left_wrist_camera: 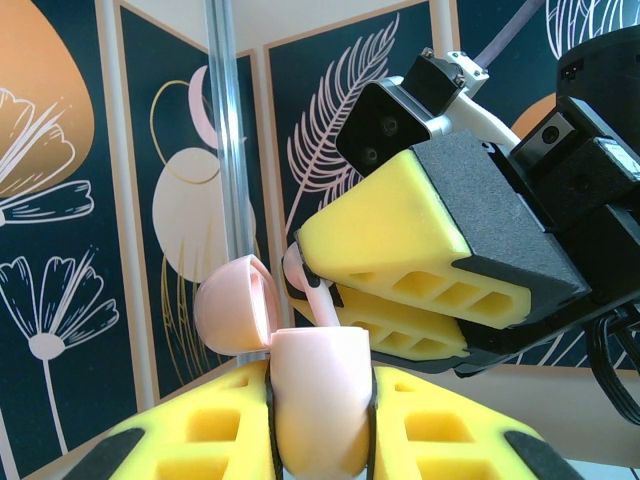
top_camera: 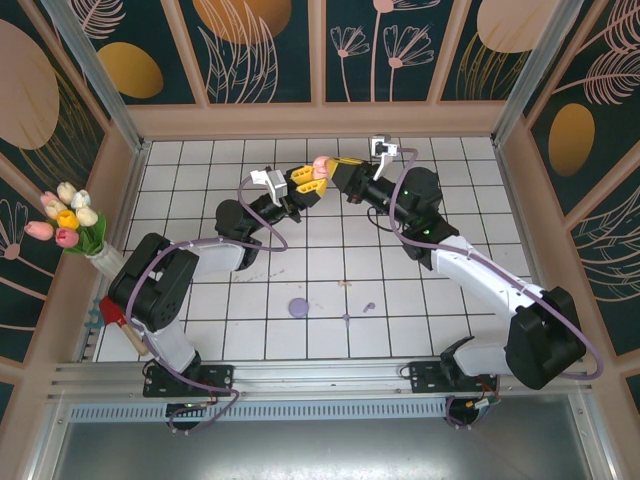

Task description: Insert the wireless bluetooth earbuds into the charging case

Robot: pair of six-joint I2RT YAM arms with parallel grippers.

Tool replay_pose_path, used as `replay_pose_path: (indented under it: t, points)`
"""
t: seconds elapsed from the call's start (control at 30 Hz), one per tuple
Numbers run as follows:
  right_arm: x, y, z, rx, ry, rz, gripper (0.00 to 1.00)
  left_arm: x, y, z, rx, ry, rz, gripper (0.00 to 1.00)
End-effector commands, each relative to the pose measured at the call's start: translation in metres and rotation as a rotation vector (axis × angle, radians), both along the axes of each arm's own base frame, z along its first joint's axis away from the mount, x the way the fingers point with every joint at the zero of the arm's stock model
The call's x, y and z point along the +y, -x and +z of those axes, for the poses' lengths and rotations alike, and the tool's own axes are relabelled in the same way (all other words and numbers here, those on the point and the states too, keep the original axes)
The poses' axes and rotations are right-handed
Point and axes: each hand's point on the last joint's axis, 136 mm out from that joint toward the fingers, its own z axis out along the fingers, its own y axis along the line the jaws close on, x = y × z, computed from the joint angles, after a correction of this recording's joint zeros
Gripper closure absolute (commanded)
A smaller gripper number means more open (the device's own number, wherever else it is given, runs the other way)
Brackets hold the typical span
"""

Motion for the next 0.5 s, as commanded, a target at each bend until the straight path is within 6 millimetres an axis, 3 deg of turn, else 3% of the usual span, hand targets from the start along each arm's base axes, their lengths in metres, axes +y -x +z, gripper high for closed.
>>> replay_pose_path:
  t: [0.0,0.47]
  points:
    - [-0.0012,0.0046,-0.0165,0.046,0.026,0.012,0.82,0.0174,0.0277,0.0528,-0.22,0.131,0.019,1.0]
    - [-0.0063,0.004,-0.0207,0.062,0.026,-0.004,0.81,0.0174,0.0267,0.0518,-0.217,0.127,0.022,1.0]
